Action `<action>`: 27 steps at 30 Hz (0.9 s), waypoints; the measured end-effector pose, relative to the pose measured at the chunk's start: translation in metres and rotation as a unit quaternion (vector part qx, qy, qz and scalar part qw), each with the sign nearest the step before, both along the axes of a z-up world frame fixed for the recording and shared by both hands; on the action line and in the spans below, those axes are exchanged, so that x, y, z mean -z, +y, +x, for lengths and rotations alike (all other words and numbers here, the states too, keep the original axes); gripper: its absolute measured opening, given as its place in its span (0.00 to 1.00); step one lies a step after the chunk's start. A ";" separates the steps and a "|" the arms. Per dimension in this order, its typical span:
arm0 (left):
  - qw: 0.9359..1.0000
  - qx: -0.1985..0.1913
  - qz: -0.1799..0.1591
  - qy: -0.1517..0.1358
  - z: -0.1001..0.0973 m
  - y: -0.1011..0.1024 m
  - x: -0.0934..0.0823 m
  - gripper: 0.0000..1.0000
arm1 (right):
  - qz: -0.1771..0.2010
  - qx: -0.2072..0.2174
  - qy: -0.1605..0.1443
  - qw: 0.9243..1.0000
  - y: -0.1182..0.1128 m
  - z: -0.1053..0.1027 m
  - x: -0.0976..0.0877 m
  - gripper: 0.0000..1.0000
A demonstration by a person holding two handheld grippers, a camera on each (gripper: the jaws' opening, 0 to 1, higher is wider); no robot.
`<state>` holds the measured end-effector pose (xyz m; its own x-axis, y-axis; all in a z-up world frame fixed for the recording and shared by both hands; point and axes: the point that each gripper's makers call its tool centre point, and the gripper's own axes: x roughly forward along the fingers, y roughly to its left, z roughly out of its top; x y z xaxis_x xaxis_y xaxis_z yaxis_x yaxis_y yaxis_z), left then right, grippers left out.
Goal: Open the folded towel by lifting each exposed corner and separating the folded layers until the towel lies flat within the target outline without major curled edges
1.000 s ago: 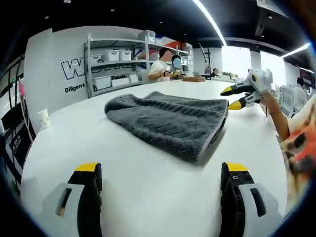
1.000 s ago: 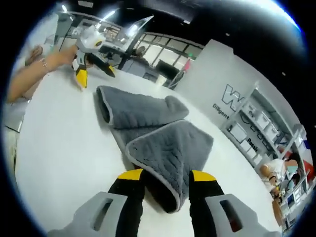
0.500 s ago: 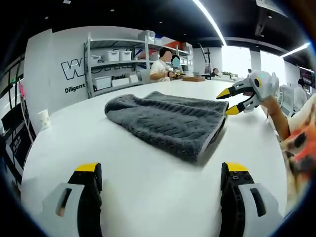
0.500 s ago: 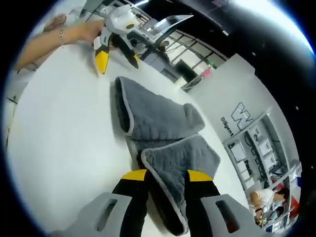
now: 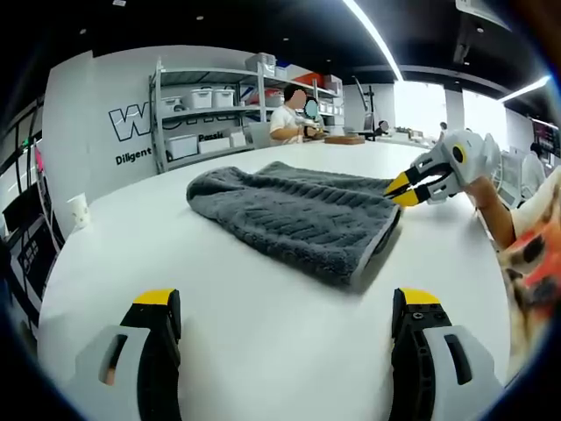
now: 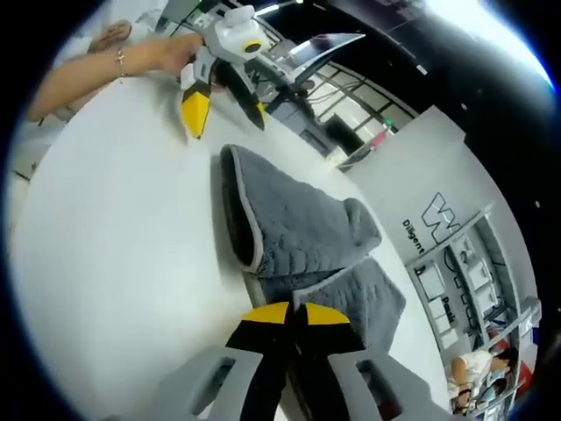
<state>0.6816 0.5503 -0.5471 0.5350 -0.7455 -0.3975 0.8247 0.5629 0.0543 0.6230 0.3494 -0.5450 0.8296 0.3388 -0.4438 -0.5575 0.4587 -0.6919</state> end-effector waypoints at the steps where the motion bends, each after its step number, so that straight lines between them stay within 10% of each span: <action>1: 1.000 0.000 0.000 0.000 0.000 0.000 0.000 1.00 | 0.005 0.001 0.000 1.000 -0.001 0.000 -0.001 0.00; 9: 1.000 0.003 0.000 0.000 -0.001 -0.001 0.000 1.00 | 0.079 0.054 -0.015 0.995 -0.027 0.012 -0.026 0.00; 27: 1.000 0.004 -0.003 -0.001 0.000 0.000 -0.001 1.00 | 0.177 0.205 -0.079 0.959 -0.150 0.023 -0.078 0.00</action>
